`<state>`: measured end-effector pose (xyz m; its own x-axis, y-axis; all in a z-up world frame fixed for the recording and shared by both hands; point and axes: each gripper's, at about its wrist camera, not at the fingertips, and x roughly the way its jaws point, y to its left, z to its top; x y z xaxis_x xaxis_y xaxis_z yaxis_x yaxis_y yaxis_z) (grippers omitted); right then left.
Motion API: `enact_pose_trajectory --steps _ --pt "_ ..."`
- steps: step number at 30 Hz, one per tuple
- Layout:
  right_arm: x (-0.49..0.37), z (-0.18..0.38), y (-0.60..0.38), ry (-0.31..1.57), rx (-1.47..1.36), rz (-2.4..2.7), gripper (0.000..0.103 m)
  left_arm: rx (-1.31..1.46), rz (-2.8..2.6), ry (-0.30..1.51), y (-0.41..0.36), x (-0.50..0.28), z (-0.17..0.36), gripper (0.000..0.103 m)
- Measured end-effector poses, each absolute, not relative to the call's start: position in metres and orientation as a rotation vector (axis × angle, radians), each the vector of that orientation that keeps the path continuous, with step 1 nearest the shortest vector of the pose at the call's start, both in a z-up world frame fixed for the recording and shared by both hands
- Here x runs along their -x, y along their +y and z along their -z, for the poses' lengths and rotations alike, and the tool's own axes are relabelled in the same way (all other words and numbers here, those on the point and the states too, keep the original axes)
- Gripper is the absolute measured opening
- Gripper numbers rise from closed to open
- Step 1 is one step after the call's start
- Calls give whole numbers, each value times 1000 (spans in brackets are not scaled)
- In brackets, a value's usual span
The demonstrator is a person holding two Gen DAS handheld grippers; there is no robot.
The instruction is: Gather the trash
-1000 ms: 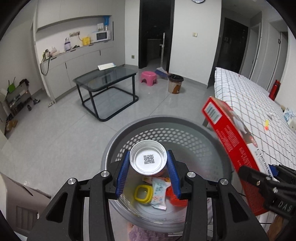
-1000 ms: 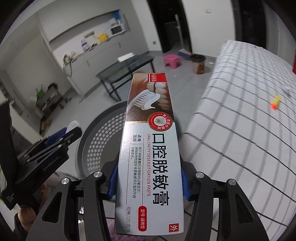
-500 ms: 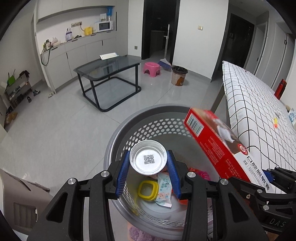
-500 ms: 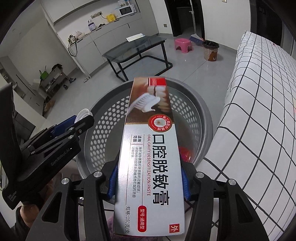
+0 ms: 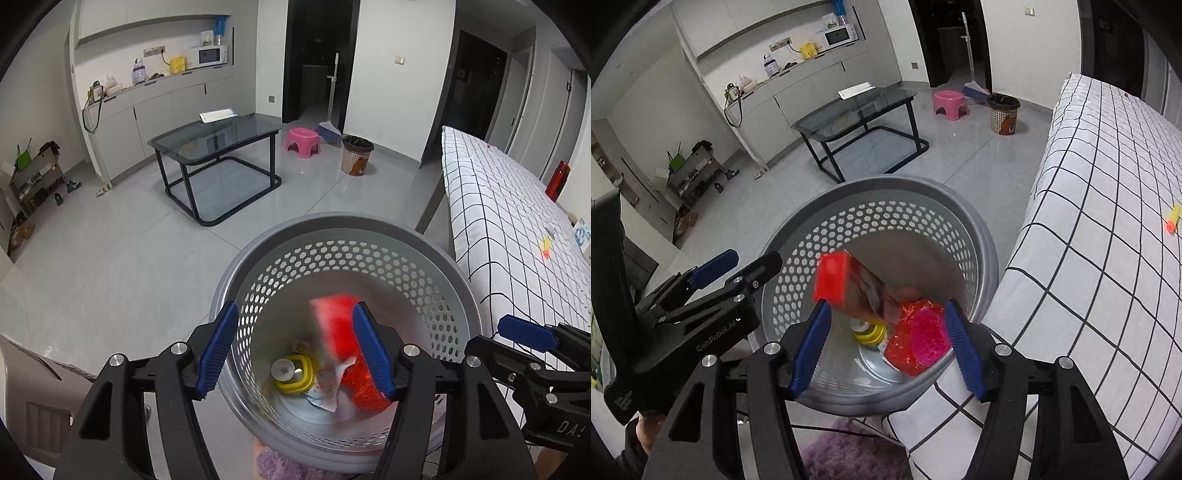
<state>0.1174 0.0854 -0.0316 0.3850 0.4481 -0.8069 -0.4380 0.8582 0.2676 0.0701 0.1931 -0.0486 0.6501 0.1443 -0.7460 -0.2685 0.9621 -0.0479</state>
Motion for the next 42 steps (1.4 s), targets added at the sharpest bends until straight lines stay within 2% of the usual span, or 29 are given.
enact_pose_trajectory --steps 17,42 --pt "-83 1 24 920 -65 -435 61 147 -162 792 169 -50 27 63" --pt "-25 -48 -155 753 -178 -26 61 35 161 740 41 -48 -8 64"
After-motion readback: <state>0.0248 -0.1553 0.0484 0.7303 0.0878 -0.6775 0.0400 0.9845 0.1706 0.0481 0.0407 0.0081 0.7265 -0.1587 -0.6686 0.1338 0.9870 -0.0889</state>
